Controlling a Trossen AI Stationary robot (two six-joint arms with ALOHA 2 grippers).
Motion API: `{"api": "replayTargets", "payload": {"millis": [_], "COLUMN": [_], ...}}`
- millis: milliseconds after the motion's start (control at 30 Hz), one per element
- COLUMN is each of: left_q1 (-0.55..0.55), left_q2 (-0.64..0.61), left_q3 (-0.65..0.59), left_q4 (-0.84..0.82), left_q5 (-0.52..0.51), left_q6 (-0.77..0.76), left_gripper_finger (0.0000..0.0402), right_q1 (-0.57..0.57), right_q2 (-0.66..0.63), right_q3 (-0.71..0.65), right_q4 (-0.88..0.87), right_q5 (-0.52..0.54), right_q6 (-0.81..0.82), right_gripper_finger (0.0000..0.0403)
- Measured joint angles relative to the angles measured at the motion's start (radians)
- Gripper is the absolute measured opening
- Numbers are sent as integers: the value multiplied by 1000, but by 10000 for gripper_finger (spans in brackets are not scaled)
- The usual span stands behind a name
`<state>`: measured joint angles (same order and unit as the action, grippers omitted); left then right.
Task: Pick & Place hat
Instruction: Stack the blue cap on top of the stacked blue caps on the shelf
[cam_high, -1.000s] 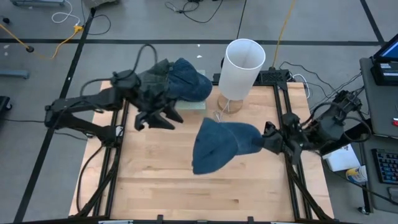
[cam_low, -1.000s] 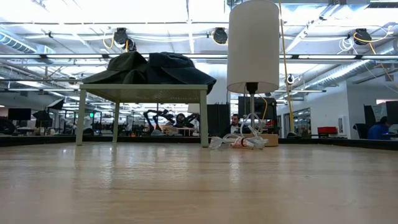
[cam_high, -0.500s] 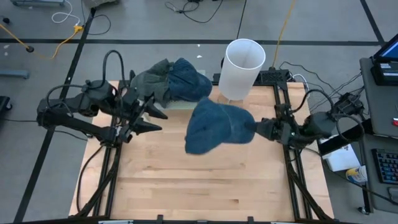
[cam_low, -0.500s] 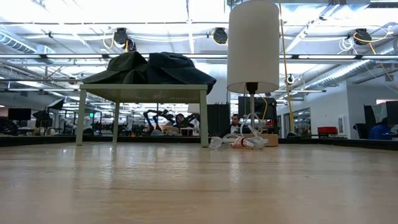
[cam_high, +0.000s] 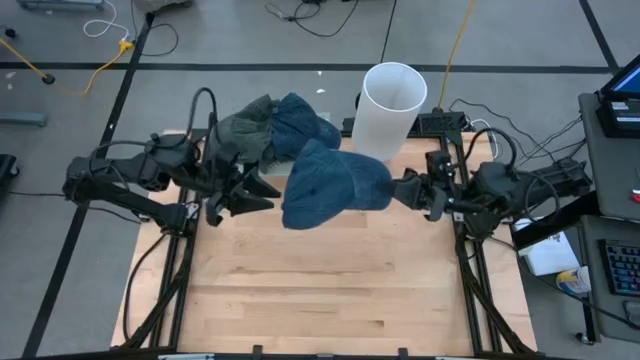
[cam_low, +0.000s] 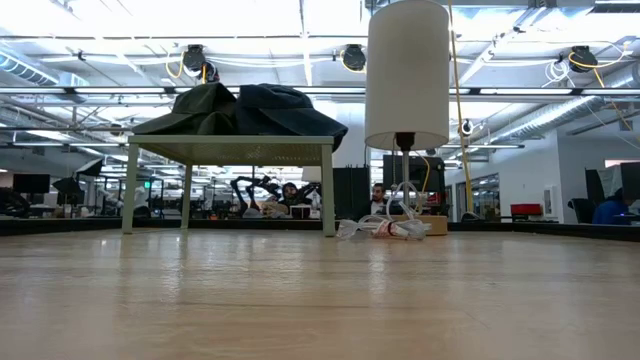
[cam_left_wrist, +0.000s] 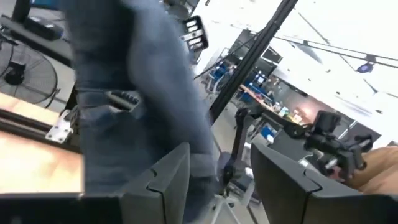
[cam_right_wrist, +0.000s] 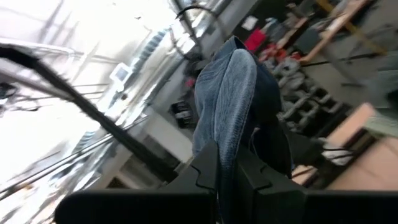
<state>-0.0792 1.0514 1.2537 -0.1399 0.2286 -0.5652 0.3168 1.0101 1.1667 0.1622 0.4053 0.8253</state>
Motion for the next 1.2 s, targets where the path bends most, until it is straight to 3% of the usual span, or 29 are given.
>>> {"api": "replayTargets", "payload": {"millis": [133, 300, 533, 800, 1200], "left_q1": [0, 0, -2, -1, -39], "left_q2": [22, 56, 80, 79, 139], "left_q3": [0, 0, 0, 0, 0], "left_q4": [4, 46, 96, 144, 143], "left_q5": [-25, -32, 95, 170, 81], "left_q6": [-2, -3, -16, -76, -140], "left_gripper_finger": [166, 164, 182, 200, 184], "right_q1": [-32, -37, -37, -37, -37], "right_q2": [18, 18, 15, 12, 12], "right_q3": [0, 0, 0, 0, 0], "right_q4": [60, 57, 44, 34, 28], "right_q5": [-97, -95, -139, -149, -67], "right_q6": [0, -21, -40, -29, -42], "right_gripper_finger": [6, 6, 6, 6, 6]}}
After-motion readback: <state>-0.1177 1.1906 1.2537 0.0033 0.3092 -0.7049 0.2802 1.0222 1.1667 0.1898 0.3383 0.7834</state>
